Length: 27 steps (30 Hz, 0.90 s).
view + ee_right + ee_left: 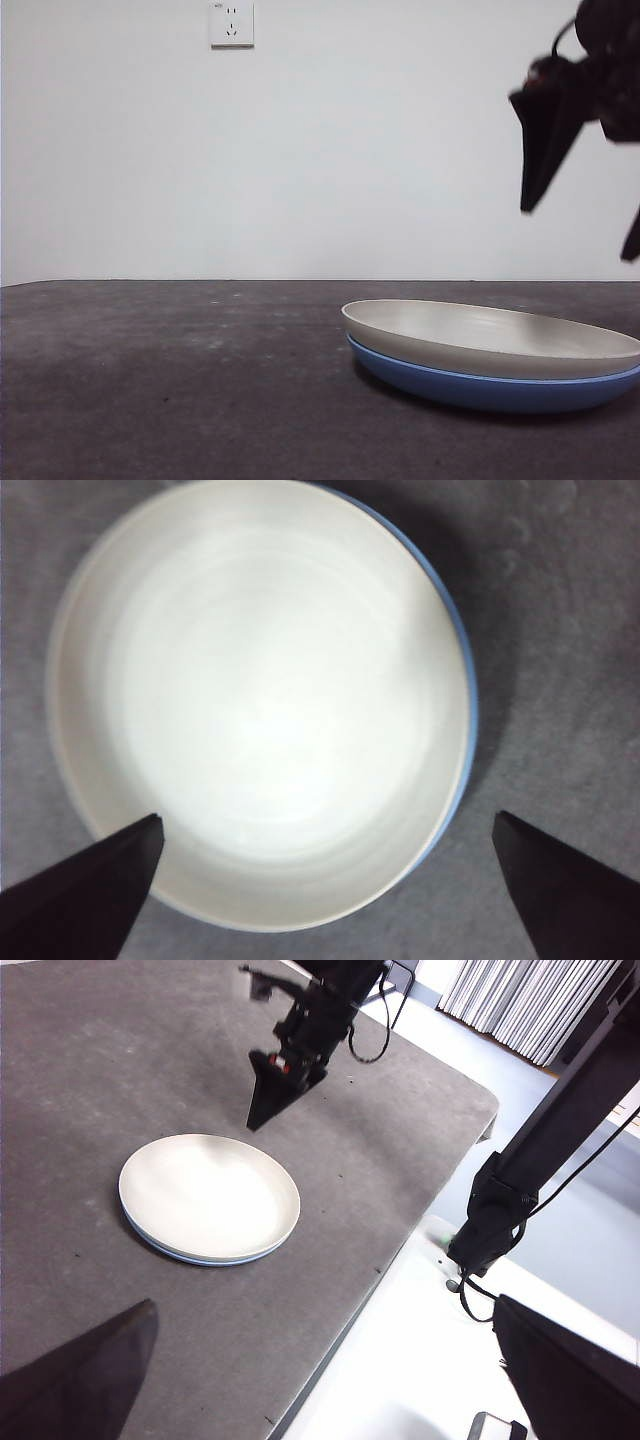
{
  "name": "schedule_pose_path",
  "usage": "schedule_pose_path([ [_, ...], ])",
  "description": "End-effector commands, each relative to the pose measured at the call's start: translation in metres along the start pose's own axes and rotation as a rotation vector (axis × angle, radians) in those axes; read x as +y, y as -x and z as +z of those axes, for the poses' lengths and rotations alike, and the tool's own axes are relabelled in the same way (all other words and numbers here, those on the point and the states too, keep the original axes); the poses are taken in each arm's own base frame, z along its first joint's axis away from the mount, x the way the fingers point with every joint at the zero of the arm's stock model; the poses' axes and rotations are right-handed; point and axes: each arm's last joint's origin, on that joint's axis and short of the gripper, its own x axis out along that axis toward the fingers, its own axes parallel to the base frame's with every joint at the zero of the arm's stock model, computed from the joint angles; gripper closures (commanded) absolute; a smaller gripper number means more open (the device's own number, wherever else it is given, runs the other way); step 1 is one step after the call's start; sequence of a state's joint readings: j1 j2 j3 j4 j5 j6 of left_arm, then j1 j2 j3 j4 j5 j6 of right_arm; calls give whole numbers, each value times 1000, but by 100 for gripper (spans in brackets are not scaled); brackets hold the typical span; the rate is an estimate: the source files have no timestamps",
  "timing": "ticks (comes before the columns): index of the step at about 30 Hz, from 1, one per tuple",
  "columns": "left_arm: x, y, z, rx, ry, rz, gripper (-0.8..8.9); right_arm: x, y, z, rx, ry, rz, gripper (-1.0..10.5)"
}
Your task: Pick up the white plate, put it on the blue plate, put it on desk
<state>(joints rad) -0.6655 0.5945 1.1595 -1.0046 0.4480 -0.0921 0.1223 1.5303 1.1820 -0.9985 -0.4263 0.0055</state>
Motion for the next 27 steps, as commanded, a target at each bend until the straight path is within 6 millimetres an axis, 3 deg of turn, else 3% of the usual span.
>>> schedule_pose_path([
  [1, -1, 1, 3, -15, -9, -13, 210, -10, -13, 1, -9, 1, 19, 299],
  [11, -2, 1, 7, -51, -27, -16, 210, -35, -41, -14, -46, -50, 65, 299],
  [20, -2, 1, 7, -52, -26, -17, 210, -41, -56, -21, -54, -70, 109, 300],
  [27, -2, 1, 7, -52, -26, -17, 210, -43, -62, -20, -39, -82, 118, 395],
])
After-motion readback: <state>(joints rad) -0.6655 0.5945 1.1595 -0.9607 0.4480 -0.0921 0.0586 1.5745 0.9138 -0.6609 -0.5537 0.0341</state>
